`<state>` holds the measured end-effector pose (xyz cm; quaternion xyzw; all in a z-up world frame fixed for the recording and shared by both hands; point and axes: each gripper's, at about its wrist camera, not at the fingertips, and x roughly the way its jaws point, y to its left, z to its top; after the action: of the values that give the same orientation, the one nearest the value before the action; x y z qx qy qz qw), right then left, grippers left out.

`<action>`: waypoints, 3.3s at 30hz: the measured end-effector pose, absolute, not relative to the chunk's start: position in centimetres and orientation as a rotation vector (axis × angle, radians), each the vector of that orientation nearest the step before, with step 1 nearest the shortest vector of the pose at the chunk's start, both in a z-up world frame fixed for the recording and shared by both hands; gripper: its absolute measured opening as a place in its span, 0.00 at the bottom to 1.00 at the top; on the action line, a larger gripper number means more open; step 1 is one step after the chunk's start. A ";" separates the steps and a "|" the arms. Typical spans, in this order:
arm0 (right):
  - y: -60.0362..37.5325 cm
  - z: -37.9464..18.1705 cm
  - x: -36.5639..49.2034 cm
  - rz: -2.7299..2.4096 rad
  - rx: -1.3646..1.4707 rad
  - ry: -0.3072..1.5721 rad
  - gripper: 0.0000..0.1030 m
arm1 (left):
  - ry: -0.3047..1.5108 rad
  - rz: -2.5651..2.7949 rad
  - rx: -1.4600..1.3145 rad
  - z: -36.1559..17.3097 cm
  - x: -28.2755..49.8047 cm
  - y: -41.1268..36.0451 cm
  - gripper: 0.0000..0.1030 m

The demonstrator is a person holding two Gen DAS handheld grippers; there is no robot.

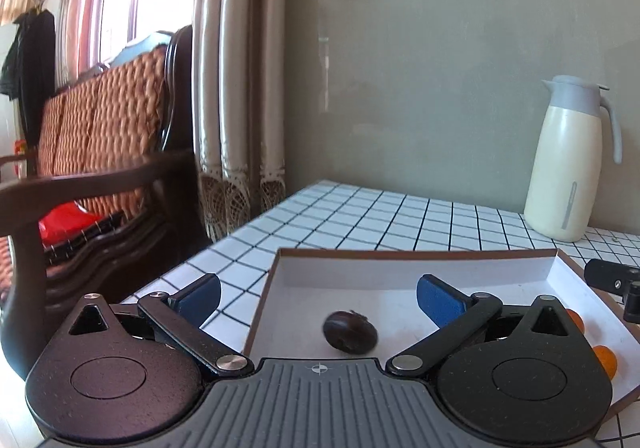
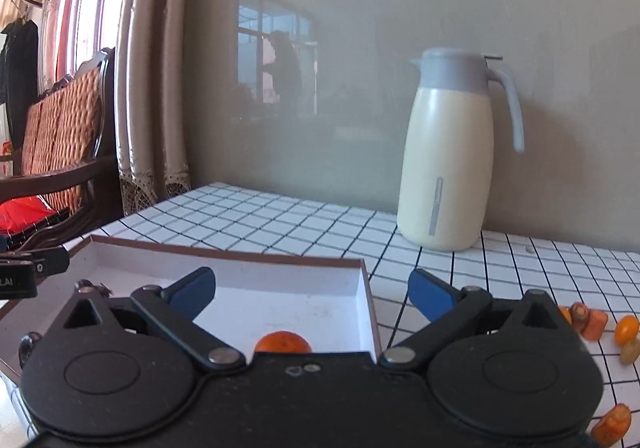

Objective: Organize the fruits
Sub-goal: 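Carry both fruits over the white box and open both tools to release them, then move both tools back toward the remaining fruits on the table, then grasp the olive-brown round fruit with the left tool while the right tool grasps a carrot chunk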

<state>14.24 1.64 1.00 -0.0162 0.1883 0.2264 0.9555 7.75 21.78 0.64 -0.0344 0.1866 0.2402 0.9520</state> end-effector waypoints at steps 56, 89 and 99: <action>-12.9 0.6 12.3 0.211 -0.060 0.381 0.94 | 0.382 0.219 -0.006 1.7 10.2 8.3 1.00; -18.8 -5.4 15.0 0.042 -0.184 0.638 0.92 | 0.432 0.034 0.080 0.0 13.5 -1.8 1.00; -24.7 -5.5 15.4 -0.078 -0.095 0.661 0.91 | 0.449 -0.041 0.122 -0.7 14.9 -5.6 1.00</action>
<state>15.35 -24.72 -5.51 -0.0467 0.3244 -0.0382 0.9440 14.90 -5.60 -0.69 0.0604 0.2226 -0.0201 0.9728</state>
